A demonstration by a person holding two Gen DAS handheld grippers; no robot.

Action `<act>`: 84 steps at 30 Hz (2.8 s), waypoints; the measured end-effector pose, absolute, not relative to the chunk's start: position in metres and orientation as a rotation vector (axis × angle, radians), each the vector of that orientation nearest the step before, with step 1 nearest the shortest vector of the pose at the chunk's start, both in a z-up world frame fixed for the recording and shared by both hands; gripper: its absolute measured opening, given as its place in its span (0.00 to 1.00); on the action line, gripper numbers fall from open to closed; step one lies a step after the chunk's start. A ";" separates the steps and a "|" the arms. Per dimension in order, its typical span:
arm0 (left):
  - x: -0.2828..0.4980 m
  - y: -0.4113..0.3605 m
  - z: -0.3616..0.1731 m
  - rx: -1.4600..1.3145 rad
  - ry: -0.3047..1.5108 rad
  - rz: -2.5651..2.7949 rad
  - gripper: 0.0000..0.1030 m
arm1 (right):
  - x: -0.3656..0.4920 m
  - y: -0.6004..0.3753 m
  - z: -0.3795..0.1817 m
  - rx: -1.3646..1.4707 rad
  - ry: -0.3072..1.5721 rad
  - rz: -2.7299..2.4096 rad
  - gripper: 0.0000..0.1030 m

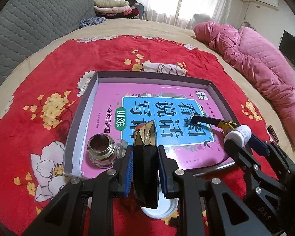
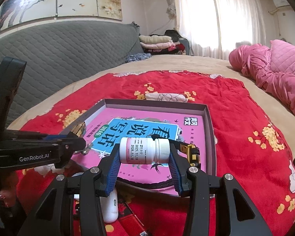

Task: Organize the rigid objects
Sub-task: 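Carry the black-handled item over the box with the left tool while the right tool carries the pill bottle, then lower and open the left tool beside the jar while the right tool releases the pill bottle on the book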

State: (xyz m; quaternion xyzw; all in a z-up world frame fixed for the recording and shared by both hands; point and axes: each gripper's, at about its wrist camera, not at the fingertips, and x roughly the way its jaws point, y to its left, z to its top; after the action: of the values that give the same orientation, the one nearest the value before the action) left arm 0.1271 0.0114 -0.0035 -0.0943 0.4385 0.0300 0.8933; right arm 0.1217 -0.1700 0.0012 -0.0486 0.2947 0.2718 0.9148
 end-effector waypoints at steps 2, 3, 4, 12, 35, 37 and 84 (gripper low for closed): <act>0.130 0.012 -0.006 -0.195 0.913 0.062 0.23 | 0.124 -0.171 -0.001 -0.098 0.613 0.556 0.46; 0.132 0.012 -0.007 -0.194 0.916 0.059 0.23 | 0.126 -0.171 -0.002 -0.099 0.617 0.553 0.46; 0.134 0.011 -0.008 -0.192 0.916 0.059 0.23 | 0.127 -0.171 -0.003 -0.098 0.618 0.552 0.46; 0.144 0.010 -0.017 -0.188 0.934 0.062 0.23 | 0.135 -0.170 -0.010 -0.097 0.638 0.545 0.46; 0.165 0.010 -0.039 -0.184 0.977 0.075 0.22 | 0.153 -0.164 -0.028 -0.107 0.713 0.535 0.46; 0.166 0.010 -0.040 -0.184 0.979 0.077 0.22 | 0.154 -0.164 -0.029 -0.110 0.716 0.538 0.46; 0.159 0.009 -0.035 -0.168 1.050 0.103 0.22 | 0.170 -0.153 -0.037 -0.215 0.817 0.518 0.46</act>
State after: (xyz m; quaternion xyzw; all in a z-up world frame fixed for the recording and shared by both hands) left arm 0.1586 0.0086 -0.0345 -0.0802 0.5003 0.0490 0.8608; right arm 0.1703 -0.1526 -0.0372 -0.1034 0.3919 0.2485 0.8798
